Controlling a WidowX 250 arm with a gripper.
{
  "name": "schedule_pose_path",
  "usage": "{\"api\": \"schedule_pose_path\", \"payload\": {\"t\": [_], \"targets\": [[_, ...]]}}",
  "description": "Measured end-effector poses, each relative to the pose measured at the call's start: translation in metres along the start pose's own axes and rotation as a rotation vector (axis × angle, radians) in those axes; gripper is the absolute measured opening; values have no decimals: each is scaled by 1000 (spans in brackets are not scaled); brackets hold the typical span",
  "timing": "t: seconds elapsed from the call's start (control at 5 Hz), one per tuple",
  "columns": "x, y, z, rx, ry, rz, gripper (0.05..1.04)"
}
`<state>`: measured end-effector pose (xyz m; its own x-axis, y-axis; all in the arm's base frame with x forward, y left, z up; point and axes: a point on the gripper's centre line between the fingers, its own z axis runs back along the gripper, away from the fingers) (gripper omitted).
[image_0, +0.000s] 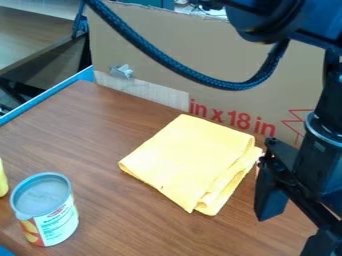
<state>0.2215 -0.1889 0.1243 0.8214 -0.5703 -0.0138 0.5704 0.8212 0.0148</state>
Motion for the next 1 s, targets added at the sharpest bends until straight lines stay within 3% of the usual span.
{"api": "schedule_pose_path", "payload": {"t": [0.2, 0.4, 0.8, 1.0], "targets": [[-2, 0, -8, 1, 25, 2, 1001], [-8, -12, -18, -31, 20, -15, 1001], [-22, -44, -28, -69, -19, -114, 1001], [-26, -51, -49, -50, 80, -139, 1001]]}}
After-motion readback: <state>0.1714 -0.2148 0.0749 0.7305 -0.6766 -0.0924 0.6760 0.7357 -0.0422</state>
